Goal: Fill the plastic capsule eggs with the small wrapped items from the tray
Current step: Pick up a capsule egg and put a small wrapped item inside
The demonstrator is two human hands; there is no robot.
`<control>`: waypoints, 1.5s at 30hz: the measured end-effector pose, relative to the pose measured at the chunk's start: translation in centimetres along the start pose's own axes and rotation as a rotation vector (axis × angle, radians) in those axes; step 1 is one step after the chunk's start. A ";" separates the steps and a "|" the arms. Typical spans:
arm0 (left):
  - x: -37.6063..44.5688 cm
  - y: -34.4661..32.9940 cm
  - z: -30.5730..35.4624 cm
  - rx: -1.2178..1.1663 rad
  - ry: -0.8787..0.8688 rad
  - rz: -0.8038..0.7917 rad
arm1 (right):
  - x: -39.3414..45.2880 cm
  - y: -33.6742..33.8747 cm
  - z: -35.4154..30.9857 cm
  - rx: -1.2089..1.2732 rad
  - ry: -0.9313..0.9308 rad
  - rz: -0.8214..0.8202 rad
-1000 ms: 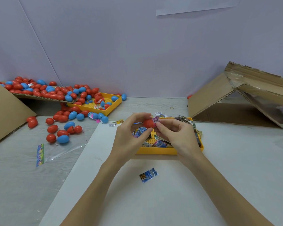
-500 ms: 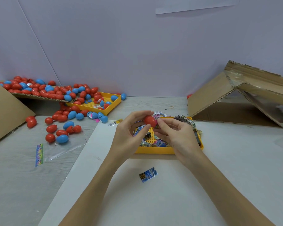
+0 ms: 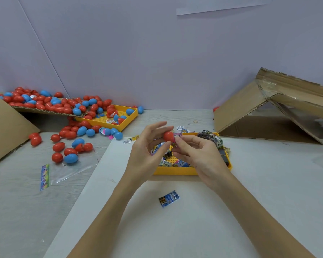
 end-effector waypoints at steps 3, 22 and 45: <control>0.0 0.1 -0.1 -0.016 -0.014 0.025 | 0.0 0.0 -0.1 0.040 -0.027 -0.011; 0.3 0.6 0.2 -0.063 -0.100 0.051 | 0.2 -0.2 -0.2 0.269 -0.502 -0.281; 1.0 1.8 -2.2 0.241 0.173 0.288 | 9.0 6.0 -10.7 0.737 -0.218 -0.158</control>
Point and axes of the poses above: each hand's wrist, its own x-axis towards the middle knuckle, its own y-axis out of the back of the hand, z = x × y, the point moved 2 cm from there along x, towards the middle knuckle, and after that the axes turned 12 degrees about z, right-handed, at the moved point
